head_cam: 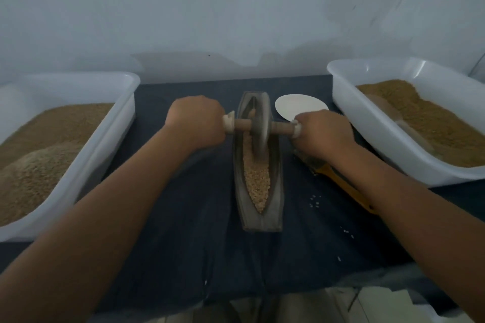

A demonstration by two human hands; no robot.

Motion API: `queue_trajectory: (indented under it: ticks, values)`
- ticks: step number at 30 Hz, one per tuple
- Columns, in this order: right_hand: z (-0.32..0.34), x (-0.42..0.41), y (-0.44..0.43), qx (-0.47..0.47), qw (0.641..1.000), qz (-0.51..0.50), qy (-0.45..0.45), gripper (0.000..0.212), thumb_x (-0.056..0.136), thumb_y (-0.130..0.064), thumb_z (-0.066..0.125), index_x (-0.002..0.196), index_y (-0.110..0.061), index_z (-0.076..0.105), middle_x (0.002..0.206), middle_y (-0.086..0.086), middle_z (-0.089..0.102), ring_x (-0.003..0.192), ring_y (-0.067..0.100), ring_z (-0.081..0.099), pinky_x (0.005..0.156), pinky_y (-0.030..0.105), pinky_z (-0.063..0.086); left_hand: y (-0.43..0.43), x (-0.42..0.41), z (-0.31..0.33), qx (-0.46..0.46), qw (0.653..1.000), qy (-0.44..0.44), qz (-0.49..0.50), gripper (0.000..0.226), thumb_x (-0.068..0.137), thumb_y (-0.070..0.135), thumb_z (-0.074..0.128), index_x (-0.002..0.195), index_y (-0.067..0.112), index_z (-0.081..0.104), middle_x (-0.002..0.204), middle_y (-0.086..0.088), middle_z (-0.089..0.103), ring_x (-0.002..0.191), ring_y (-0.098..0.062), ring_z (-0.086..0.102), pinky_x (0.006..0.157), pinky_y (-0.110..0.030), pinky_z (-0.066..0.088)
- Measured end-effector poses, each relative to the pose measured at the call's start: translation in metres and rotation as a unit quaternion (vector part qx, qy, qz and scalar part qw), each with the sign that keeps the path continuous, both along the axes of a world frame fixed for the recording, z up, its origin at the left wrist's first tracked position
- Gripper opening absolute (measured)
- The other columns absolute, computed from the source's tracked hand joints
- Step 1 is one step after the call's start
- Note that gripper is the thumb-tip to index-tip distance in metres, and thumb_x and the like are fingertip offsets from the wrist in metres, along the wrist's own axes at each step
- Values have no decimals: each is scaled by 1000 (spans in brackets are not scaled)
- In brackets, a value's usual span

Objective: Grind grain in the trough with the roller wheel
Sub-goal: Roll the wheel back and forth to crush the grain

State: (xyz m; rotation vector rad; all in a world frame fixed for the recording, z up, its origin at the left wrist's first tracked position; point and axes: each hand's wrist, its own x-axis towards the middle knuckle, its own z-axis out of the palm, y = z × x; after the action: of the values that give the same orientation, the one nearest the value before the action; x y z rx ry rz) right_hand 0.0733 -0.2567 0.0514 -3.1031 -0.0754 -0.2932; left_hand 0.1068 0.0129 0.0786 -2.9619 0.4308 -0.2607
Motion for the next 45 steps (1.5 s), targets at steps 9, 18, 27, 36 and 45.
queue_trajectory:
  ticks: [9, 18, 27, 36, 45]
  values:
    - [-8, -56, -5, -41, 995, 60, -67, 30, 83, -53, 47, 65, -28, 49, 58, -8, 51, 55, 16, 51, 50, 29, 34, 33, -47, -35, -20, 997, -58, -55, 36, 80, 56, 51, 57, 28, 46, 54, 13, 46, 46, -10, 41, 48, -23, 30]
    - [15, -20, 9, -43, 991, 73, -105, 35, 88, -38, 57, 60, -24, 41, 57, -7, 46, 52, 17, 46, 52, 30, 39, 22, -21, -29, -86, 995, 41, 23, 34, 88, 52, 57, 69, 24, 58, 73, 5, 62, 67, -21, 62, 62, -33, 51]
    - [0, -42, 5, -58, 985, 88, -136, 31, 85, -46, 48, 61, -25, 46, 52, -8, 42, 46, 16, 42, 46, 25, 29, 34, -31, -41, -71, 997, -8, -24, 38, 85, 56, 52, 61, 27, 54, 61, 11, 55, 54, -15, 52, 51, -28, 39]
    - [18, -17, 8, -68, 988, 95, -105, 33, 88, -45, 50, 61, -25, 45, 56, -7, 46, 49, 11, 43, 48, 27, 31, 33, -24, -40, -99, 995, 15, 3, 38, 86, 54, 53, 62, 26, 57, 62, 9, 59, 57, -15, 57, 53, -29, 45]
    - [5, -3, 8, -58, 986, 92, -130, 32, 87, -45, 43, 62, -25, 48, 56, -8, 45, 50, 13, 41, 48, 26, 31, 27, -11, -42, -82, 996, -43, 13, 42, 91, 55, 51, 63, 24, 53, 66, 6, 58, 57, -17, 54, 56, -30, 42]
